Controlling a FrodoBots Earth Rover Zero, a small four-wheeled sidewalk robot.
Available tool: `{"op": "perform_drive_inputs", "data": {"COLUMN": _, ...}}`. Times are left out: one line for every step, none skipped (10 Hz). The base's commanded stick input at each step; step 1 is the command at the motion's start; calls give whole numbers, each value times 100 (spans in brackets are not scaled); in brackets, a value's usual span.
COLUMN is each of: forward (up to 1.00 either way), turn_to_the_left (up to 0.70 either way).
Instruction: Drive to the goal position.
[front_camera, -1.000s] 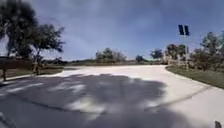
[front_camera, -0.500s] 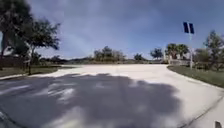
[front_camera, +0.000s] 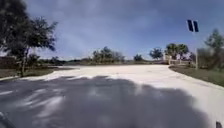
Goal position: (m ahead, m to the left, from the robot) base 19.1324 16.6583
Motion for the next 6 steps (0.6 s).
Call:
{"op": "perform_drive_inputs", "data": {"forward": 85, "turn_to_the_left": 0}}
{"op": "perform_drive_inputs", "data": {"forward": 85, "turn_to_the_left": 0}}
{"op": "perform_drive_inputs", "data": {"forward": 85, "turn_to_the_left": 0}}
{"op": "perform_drive_inputs", "data": {"forward": 85, "turn_to_the_left": 0}}
{"op": "perform_drive_inputs", "data": {"forward": 85, "turn_to_the_left": 11}}
{"op": "perform_drive_inputs", "data": {"forward": 85, "turn_to_the_left": 30}}
